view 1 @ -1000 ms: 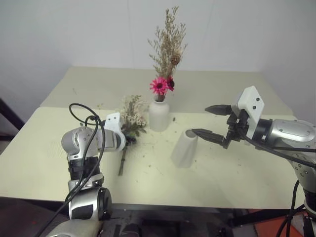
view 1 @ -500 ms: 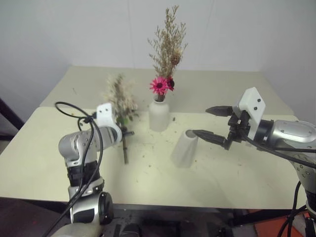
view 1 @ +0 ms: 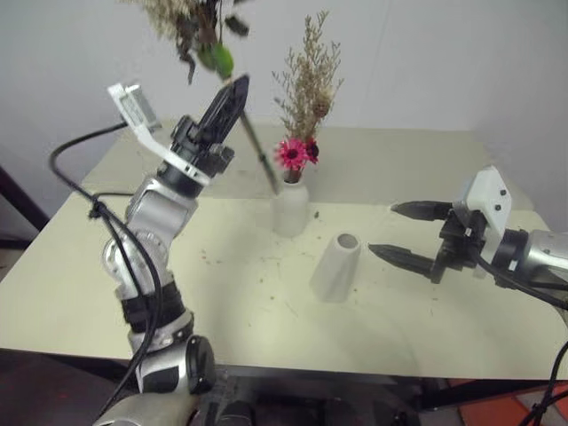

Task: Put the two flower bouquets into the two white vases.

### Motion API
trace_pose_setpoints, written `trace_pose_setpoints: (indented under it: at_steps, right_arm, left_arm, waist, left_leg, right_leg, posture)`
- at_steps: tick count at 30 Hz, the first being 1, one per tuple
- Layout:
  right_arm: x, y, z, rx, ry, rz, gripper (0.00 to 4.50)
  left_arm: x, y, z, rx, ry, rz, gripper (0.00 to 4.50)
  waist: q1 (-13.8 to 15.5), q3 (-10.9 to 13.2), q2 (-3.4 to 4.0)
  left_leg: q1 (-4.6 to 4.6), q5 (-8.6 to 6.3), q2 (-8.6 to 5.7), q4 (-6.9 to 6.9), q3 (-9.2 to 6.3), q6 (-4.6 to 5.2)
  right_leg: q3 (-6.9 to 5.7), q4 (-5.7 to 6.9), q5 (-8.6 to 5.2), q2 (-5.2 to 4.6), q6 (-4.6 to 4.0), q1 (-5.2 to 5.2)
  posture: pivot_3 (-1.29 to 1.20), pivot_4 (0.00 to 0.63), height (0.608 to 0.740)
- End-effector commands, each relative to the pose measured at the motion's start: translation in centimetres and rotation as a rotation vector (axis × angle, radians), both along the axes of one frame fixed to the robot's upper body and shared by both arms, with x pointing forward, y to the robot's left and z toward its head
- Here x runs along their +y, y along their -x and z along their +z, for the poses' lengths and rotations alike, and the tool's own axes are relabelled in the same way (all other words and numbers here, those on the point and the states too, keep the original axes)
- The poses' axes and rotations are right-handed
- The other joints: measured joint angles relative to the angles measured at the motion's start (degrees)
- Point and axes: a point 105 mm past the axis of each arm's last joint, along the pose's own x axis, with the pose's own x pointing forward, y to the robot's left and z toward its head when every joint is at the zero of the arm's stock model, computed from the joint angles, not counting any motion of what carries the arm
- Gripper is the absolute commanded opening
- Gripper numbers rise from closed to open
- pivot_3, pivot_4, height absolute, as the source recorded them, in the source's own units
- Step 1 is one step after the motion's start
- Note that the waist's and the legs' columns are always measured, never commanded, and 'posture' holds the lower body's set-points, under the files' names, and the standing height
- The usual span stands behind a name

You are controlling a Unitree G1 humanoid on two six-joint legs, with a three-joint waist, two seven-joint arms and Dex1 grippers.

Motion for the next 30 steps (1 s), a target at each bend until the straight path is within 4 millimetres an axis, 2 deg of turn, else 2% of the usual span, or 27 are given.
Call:
trace_pose_setpoints:
  at_steps: [1, 6, 13, 22, 30]
  right_arm:
    - [-0.6, 0.7, 0.9, -0.065, 0.016, -0.044, 4.5]
    - [-1.4, 1.6, 0.4, -0.06, 0.017, -0.103, 4.5]
    - [-1.9, 2.6, -0.3, -0.059, 0.0, -0.184, 4.5]
    - [-2.7, 3.3, -0.8, -0.043, 0.013, -0.241, 4.5]
    - [-2.8, 3.4, -1.4, -0.034, 0.011, -0.254, 4.5]
  left_arm:
    - [-1.7, -0.1, 0.7, -0.063, 0.05, -0.224, 0.11]
    - [-4.4, -0.5, -0.3, -0.138, -0.031, -0.408, 0.11]
    - [-6.9, -1.5, -2.0, -0.255, -0.132, -0.476, 0.11]
    - [-8.3, -2.4, -3.1, -0.241, -0.147, -0.509, 0.11]
    - [-9.6, -1.6, -3.9, -0.235, -0.147, -0.559, 0.11]
  waist:
    - [-0.25, 0.0, 0.0]
    - [-0.33, 0.0, 0.0]
    - [-0.37, 0.0, 0.0]
    - [-0.27, 0.0, 0.0]
    - [-0.27, 0.0, 0.0]
  left_leg:
    - [0.02, 0.0, 0.0, 0.0, 0.01, 0.0]
    - [-0.09, -0.01, 0.0, -0.02, 0.01, 0.02]
    - [-0.06, -0.01, 0.01, -0.02, 0.01, 0.03]
    - [-0.09, -0.02, 0.01, -0.02, -0.01, 0.04]
    - [-0.08, -0.02, 0.01, -0.02, -0.01, 0.04]
  right_leg:
    - [0.02, 0.01, -0.06, 0.0, 0.11, 0.0]
    - [0.02, -0.01, -0.05, 0.02, 0.07, -0.1]
    - [0.02, 0.01, -0.01, 0.02, 0.0, -0.08]
    - [0.02, 0.0, -0.1, 0.01, 0.15, -0.1]
    - [0.03, 0.01, -0.11, 0.02, 0.18, -0.1]
  posture:
    - [0.0, 0.15, 0.74]
    - [0.0, 0.15, 0.74]
    - [0.0, 0.15, 0.74]
    - [0.0, 0.15, 0.74]
    - [0.0, 0.15, 0.74]
